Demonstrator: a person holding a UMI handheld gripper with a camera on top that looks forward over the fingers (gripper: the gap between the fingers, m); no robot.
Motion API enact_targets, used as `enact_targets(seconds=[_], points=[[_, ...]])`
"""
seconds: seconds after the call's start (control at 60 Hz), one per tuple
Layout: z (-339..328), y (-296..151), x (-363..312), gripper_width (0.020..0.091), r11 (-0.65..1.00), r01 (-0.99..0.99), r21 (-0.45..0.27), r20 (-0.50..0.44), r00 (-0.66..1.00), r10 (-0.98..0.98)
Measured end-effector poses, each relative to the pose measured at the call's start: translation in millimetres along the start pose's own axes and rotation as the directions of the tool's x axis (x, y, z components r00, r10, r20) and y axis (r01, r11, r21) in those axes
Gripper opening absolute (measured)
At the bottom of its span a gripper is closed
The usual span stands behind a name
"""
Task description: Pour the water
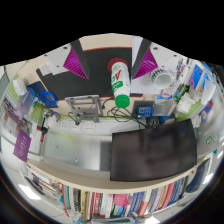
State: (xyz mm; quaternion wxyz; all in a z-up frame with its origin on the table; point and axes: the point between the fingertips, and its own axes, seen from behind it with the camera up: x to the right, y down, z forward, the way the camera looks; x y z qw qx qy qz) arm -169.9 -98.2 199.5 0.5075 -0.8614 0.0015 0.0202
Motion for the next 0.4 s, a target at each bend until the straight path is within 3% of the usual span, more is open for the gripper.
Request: enact_targets(seconds=[0.4], points=[[-41.1,-35.0,-2.3,0.0852,0.998,-0.007,0.07,-0.041,0.999,0.01]])
